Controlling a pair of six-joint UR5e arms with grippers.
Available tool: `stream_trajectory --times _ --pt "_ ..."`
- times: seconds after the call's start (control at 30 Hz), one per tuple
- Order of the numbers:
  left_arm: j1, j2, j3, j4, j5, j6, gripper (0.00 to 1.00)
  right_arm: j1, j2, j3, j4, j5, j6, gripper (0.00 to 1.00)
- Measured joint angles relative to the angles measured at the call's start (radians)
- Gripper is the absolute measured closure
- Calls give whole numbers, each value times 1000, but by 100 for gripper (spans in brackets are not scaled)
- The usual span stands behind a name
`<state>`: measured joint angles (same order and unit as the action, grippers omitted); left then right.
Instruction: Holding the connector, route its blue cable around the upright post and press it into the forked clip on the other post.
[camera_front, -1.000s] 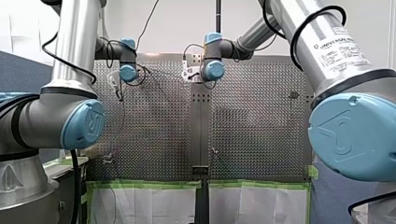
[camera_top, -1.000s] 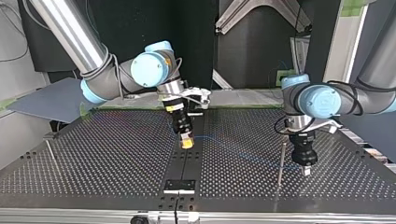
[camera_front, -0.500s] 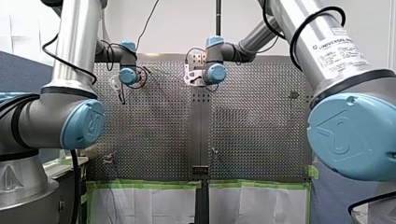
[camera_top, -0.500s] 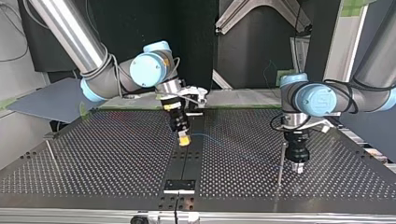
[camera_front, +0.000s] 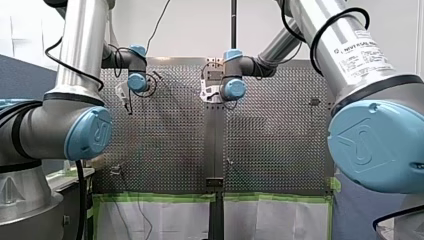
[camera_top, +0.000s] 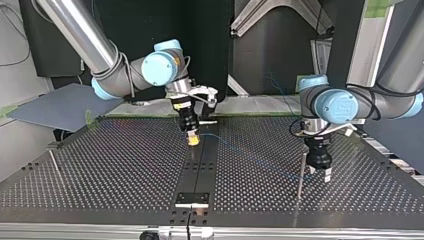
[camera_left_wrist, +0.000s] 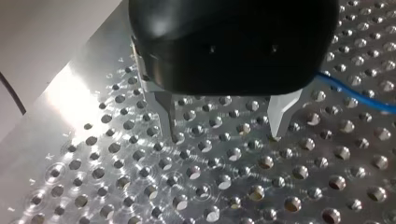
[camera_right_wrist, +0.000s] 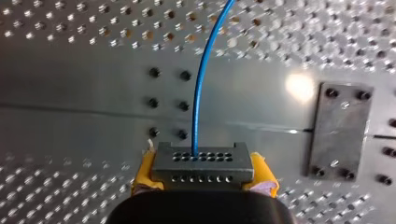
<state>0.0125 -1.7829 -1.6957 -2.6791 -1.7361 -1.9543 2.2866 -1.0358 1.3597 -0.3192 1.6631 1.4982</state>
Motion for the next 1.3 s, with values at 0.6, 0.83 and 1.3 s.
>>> stream_trajectory --times 0.6,0.83,1.3 --pt "-10 -43 4 -4 6 7 1 -76 1 150 -147 129 2 100" --pt "-12 -43 3 -3 3 8 1 -110 3 210 -207 148 11 100" --pt "-16 -43 4 -4 3 11 1 -223 66 328 -325 79 60 100"
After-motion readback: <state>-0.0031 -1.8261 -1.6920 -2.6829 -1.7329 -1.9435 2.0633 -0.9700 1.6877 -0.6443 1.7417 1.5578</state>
